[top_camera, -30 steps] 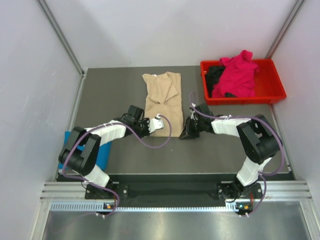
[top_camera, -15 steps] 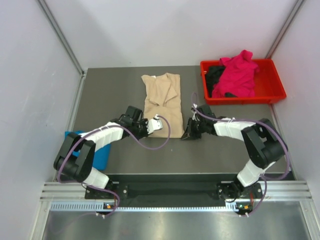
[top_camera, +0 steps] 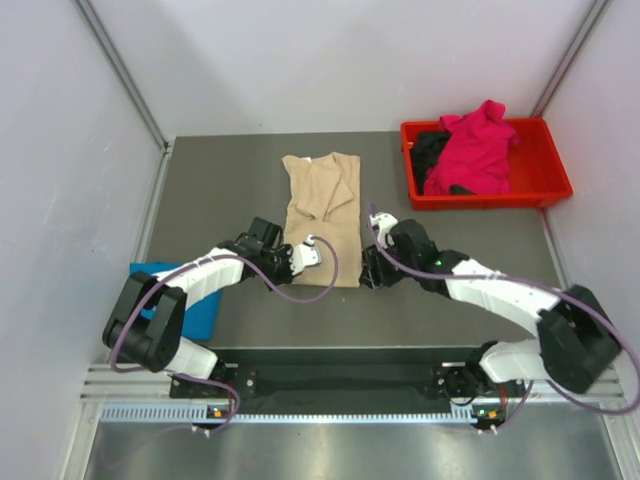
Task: Fold and stack the t-shirts
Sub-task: Fold the tshirt
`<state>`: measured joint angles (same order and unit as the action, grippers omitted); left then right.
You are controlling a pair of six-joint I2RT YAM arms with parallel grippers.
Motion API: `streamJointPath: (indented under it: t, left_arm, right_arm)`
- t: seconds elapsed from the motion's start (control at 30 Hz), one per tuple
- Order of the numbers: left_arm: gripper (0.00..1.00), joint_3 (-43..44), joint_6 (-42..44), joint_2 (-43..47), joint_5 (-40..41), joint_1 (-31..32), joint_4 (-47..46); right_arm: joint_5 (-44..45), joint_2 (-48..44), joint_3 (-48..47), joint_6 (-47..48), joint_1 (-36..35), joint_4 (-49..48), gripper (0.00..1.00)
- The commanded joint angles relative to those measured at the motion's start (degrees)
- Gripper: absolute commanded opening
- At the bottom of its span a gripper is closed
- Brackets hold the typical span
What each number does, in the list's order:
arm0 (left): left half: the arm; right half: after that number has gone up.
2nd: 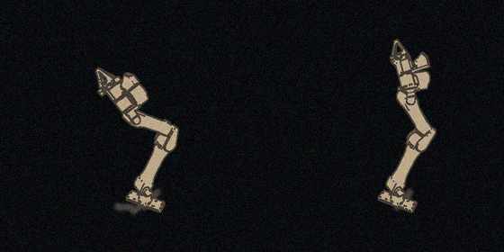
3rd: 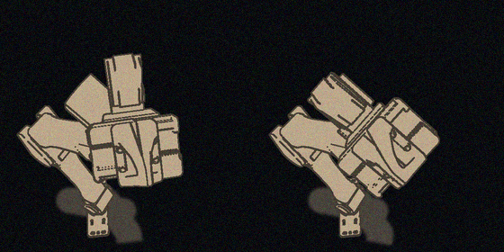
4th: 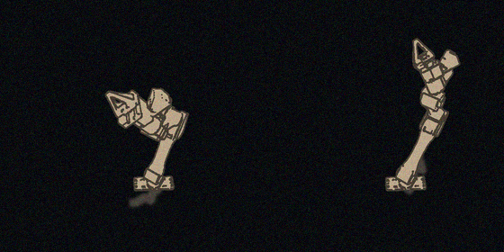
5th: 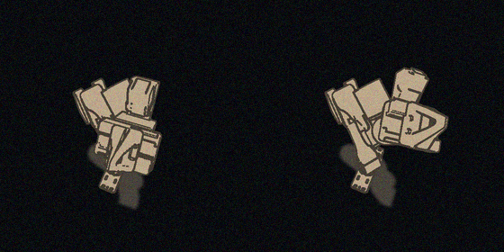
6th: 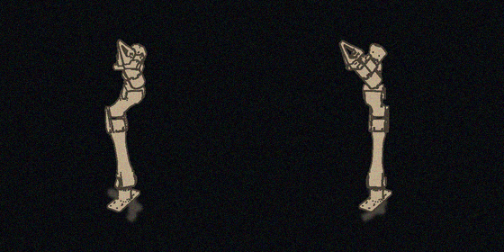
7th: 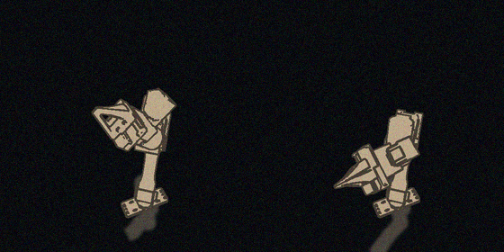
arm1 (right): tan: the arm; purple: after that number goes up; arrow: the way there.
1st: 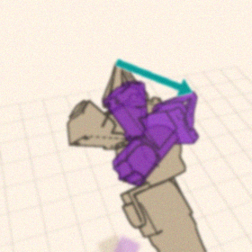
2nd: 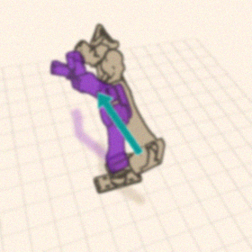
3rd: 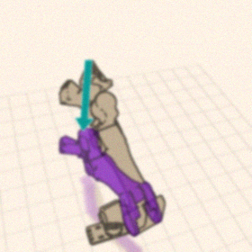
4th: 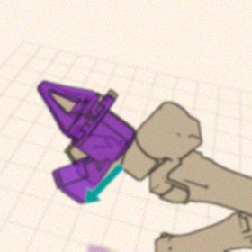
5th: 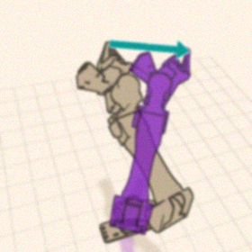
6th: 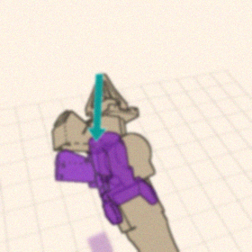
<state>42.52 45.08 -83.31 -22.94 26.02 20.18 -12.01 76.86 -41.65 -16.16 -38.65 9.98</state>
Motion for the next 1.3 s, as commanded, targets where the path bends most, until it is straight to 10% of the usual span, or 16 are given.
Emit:
streamJointPath:
  t: [0.0, 0.13, 0.33, 1.0, 1.2, 1.27]
  left_arm:
    - [0.0, -0.4, -0.5, 0.2, -1.7, -0.2, 2.6]
    - [0.0, -0.9, -0.4, 1.1, -3.8, -1.2, 2.8]
    - [0.0, 0.2, -1.0, 0.6, -6.3, -2.0, 3.1]
    - [0.0, 2.2, 0.5, -2.1, -8.4, -2.6, 6.2]
    - [0.0, 2.6, 0.6, -2.1, -9.0, -2.6, 6.9]
    - [0.0, 2.2, 0.7, -2.0, -8.9, -2.7, 6.8]
  right_arm:
    - [5.6, -9.8, 4.5, 16.1, -4.0, -9.4, 0.51]
    - [-7.9, -20.2, 15.4, 42.0, -4.5, -24.1, 0.55]
    - [-13.5, -14.2, 15.0, 68.1, -4.5, -13.7, 0.57]
    - [-4.3, 5.7, 6.9, 80.5, -9.0, -14.6, 0.47]
    - [-2.3, 9.9, 5.0, 83.7, -9.0, -13.1, 0.35]
    - [-1.8, 10.6, 4.8, 83.9, -9.2, -12.6, 0.13]
